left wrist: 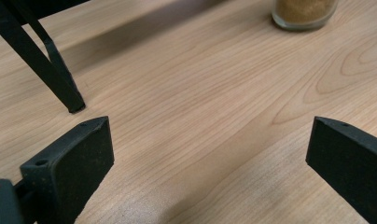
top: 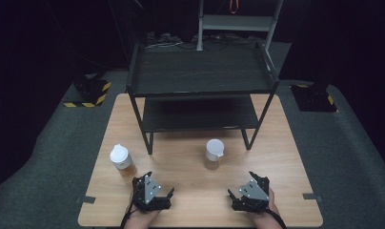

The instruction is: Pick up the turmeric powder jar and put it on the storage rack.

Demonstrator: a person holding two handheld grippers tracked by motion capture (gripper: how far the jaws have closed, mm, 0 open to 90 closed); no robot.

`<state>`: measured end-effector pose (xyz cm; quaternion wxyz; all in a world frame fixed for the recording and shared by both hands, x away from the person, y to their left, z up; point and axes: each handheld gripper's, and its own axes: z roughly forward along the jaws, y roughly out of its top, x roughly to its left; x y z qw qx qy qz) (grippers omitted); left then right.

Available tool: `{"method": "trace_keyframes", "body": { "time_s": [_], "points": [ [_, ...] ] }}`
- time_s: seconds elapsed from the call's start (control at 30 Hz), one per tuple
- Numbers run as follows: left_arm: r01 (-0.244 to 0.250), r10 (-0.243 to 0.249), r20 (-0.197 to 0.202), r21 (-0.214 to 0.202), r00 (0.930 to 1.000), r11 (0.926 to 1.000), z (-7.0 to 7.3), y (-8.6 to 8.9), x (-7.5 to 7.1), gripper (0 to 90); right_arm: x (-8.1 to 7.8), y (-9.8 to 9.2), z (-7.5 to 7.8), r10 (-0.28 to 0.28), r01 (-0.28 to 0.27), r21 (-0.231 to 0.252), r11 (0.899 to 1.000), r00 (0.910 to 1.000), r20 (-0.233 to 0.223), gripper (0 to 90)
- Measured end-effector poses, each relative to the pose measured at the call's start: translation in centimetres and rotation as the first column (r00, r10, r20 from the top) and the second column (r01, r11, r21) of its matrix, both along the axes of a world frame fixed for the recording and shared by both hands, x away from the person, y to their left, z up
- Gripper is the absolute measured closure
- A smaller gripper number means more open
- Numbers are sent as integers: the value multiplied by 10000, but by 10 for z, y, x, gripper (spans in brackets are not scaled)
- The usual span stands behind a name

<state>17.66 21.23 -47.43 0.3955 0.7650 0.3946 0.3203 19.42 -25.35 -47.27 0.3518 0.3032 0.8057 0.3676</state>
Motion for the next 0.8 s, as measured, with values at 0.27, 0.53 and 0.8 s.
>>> {"method": "trace_keyframes", "body": {
  "time_s": [0.27, 0.53, 0.8],
  "points": [
    [80, -80, 18, -274, 10000, 9996, -1, 5, 0, 7, 6, -5, 3, 96, -89, 231, 9997, 9995, -300, 2],
    [215, -212, 126, -212, 9997, 9995, -2, 6, -2, 8, 6, -3, 3, 127, -123, 127, 9998, 9994, -320, 3],
    [267, -267, 23, -150, 9996, 9995, -1, 6, -1, 8, 5, -5, 3, 170, -165, 174, 9997, 9995, -256, 3]
  ]
}}
